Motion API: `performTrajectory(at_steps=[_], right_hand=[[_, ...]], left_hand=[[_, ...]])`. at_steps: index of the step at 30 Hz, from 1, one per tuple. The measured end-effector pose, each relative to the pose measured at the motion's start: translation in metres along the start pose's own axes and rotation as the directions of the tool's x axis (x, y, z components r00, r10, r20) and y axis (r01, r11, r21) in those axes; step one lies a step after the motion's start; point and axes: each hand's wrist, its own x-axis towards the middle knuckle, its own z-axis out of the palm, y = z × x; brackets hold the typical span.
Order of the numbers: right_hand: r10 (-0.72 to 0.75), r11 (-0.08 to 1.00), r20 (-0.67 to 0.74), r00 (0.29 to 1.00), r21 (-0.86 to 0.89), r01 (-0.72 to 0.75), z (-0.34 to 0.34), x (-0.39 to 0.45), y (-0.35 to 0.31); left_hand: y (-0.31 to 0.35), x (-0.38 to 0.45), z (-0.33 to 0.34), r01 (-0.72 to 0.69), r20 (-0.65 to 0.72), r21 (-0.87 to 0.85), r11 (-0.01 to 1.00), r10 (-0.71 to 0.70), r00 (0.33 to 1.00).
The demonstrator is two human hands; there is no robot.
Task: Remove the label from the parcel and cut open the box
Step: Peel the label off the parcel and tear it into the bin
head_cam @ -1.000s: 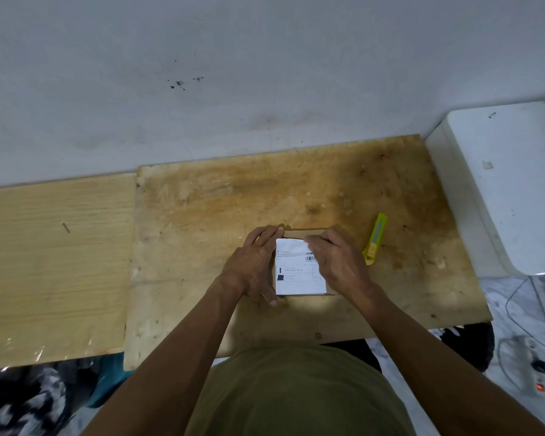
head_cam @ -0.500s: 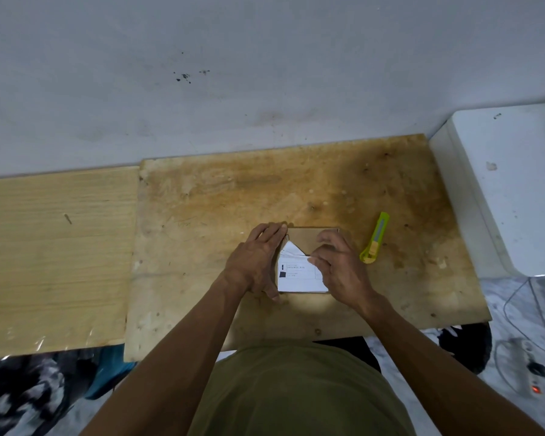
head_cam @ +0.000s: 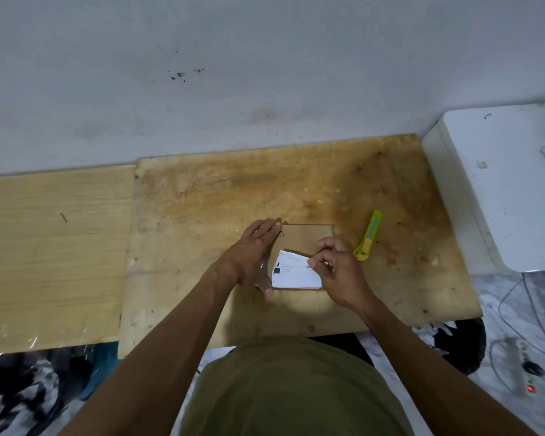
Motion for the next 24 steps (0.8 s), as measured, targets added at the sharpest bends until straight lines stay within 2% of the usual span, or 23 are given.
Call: performTrajectory(at_steps=[4, 12, 18, 22, 24], right_hand=[[0.011, 1.000, 0.064, 0.998, -0.018, -0.010, -0.004, 0.000, 0.001], [0.073, 0.985, 0.153, 0.986, 0.143, -0.095, -0.018, -0.003, 0.008], [0.137, 0.961, 0.155, 0.978, 0.218, -0.169, -0.017, -0.004, 0.012], [0.053, 0.977, 0.223, 0.973, 0.191, -0.097, -0.023, -0.007, 0.008], [-0.081, 0.992, 0.223, 0.971, 0.109, 0.057, -0.027, -0.013, 0.006]], left_hand=[[-0.002, -0.002, 0.003, 0.012, -0.007, -0.044, 0.999, -0.012, 1.000], [-0.002, -0.002, 0.004, 0.013, -0.012, -0.008, 1.000, -0.013, 1.000], [-0.003, 0.000, 0.004, 0.026, -0.026, 0.002, 1.000, -0.026, 0.999], [-0.003, -0.001, 0.004, 0.011, -0.026, 0.008, 1.000, -0.011, 1.000], [-0.002, -0.002, 0.003, 0.009, -0.020, 0.030, 1.000, -0.009, 1.000]])
